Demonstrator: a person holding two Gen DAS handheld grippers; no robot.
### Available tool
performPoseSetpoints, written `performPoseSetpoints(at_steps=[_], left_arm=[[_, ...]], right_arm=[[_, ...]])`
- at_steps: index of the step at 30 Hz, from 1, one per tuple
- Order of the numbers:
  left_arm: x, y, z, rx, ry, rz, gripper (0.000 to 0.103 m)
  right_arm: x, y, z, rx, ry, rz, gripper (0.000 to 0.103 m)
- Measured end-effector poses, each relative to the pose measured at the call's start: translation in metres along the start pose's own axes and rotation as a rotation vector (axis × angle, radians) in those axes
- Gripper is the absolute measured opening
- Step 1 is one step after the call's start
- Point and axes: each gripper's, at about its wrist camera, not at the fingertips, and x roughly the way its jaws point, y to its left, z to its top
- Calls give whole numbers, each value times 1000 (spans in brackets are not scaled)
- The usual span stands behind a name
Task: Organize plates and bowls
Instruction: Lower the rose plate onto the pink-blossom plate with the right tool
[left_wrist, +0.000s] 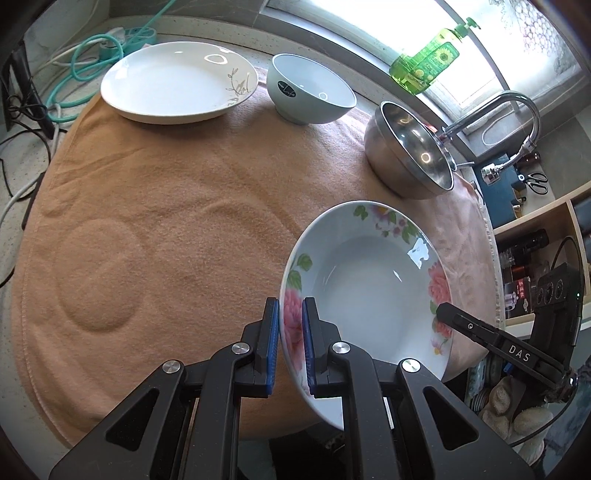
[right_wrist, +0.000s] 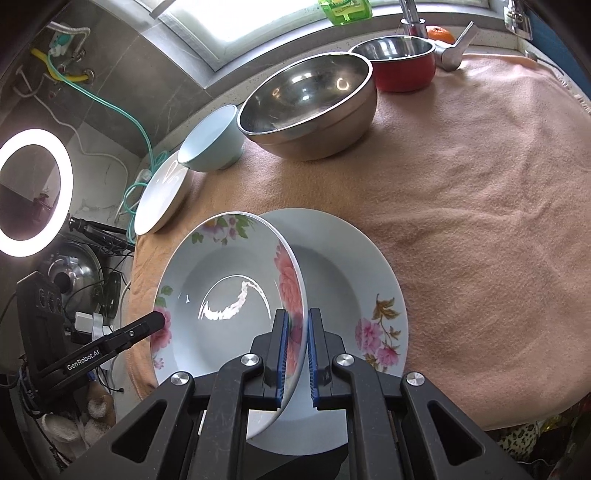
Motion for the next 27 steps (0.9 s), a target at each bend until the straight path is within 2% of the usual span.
performPoseSetpoints(at_steps=[27], left_arm=[[23,-21,-2,58,52,8,10]], right_arm=[[7,-32,-4,59,15,-29,10]])
